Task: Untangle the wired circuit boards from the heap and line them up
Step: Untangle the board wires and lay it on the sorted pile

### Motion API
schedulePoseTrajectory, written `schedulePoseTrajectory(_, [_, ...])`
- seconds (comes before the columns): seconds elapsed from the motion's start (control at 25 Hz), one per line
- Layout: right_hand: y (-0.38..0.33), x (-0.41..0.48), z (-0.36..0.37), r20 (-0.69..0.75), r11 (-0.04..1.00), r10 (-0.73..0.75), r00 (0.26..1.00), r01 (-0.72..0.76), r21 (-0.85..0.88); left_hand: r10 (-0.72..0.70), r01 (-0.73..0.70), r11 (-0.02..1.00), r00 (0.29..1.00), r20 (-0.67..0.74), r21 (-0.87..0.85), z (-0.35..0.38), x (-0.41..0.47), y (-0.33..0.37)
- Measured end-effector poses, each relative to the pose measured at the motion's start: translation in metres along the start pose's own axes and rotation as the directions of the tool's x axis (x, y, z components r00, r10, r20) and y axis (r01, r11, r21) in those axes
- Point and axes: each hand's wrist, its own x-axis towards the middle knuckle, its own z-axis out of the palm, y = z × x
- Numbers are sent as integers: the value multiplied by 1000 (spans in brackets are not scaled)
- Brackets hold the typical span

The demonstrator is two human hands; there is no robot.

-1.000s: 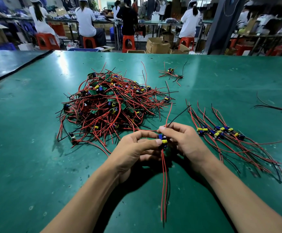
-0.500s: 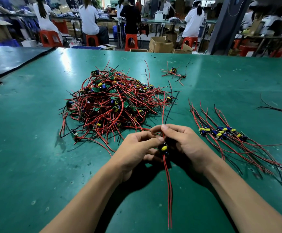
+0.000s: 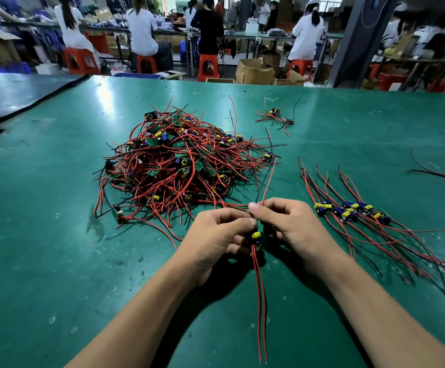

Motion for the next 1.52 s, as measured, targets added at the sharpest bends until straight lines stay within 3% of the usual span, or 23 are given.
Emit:
schedulePoseTrajectory(0.24, [-4,-6,3,124,990,24,992,-40,134,-31,23,993,997,70,114,0,0,-2])
schedulePoseTrajectory(0.44, [-2,-4,4,94,985,-18,995,1,175,-10,-8,981,996,93,196,2,0,-1])
schedulePoseTrajectory(0.72, [1,-3,-4,189,990,47,981,-71,119,-27,20,995,997,74,94,1,-3,-1])
schedulePoseTrajectory(0.88, [3,4,-7,20,998,25,999,-26,65,-55,41,990,994,99,138,1,-4,0])
schedulePoseTrajectory(1.2, [2,20,-18,-291,975,3,957,62,215,-31,-11,969,986,163,247,3,-6,1])
schedulePoseTrajectory(1.4, [-5,22,-22,-305,892,168,937,-13,453,-34,-36,949,976,215,312,1,-6,1])
schedulePoseTrajectory(1.52, [-7,20,-21,-314,907,147,938,-2,421,-29,-44,941,977,210,336,-1,-5,0])
